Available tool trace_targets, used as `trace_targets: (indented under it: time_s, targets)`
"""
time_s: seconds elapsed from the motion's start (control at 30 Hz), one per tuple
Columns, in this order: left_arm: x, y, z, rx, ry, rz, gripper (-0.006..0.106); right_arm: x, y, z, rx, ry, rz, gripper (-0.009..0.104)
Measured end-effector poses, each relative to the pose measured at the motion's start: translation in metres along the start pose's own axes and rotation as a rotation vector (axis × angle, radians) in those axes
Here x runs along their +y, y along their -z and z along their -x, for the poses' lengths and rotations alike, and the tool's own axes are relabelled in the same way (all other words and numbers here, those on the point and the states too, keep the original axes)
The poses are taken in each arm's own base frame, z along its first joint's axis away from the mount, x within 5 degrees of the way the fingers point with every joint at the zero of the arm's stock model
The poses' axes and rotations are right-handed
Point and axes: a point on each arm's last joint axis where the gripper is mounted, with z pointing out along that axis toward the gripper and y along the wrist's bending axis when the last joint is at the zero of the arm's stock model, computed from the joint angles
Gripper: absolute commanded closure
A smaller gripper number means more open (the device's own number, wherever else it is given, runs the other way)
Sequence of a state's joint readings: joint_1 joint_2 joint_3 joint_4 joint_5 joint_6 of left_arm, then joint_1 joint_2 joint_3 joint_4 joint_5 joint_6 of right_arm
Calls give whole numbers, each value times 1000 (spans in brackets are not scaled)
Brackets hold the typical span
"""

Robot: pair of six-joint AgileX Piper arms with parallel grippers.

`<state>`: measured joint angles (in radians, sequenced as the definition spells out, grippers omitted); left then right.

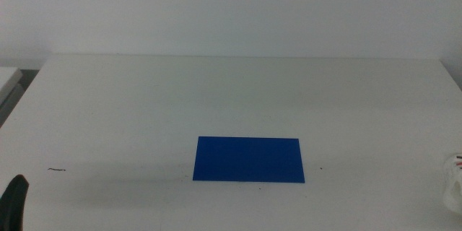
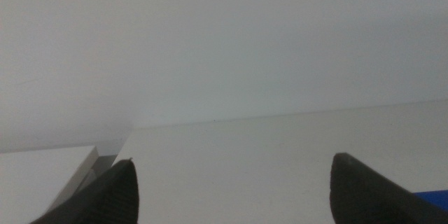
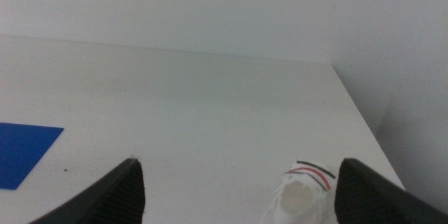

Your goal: Use one arm to grab the shoe from the table and place it on the mat.

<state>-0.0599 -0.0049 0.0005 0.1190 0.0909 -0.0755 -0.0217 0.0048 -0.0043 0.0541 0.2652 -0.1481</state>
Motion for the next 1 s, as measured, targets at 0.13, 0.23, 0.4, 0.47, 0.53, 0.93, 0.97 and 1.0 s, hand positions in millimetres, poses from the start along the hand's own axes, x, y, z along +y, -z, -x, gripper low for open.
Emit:
trace_targets:
  time_s: [0.13, 0.23, 0.4, 0.47, 0.53, 0.93, 0.97, 1.0]
  targets:
    - [0, 0, 0, 0, 0, 0, 7, 0, 5, 6, 65, -1, 13, 3]
    - [0, 0, 0, 0, 0, 0, 7, -3, 13, 39, 61, 6, 16, 3]
    - [0, 0, 0, 0, 0, 0, 7, -9, 12, 107, 103, 11, 26, 3]
    - [0, 0, 0, 0, 0, 0, 7, -10, 6, 126, 159, 10, 35, 3]
    - [0, 0, 0, 0, 0, 0, 7, -11, -2, 141, 239, 6, 50, 3]
    - [0, 0, 0, 0, 0, 0, 7, -6, -87, 155, 911, -291, 84, 3]
    - [0, 0, 0, 0, 0, 0, 7, -5, -95, 151, 958, -335, 62, 3]
    - [0, 0, 0, 0, 0, 0, 7, -6, -102, 148, 994, -371, 33, 3]
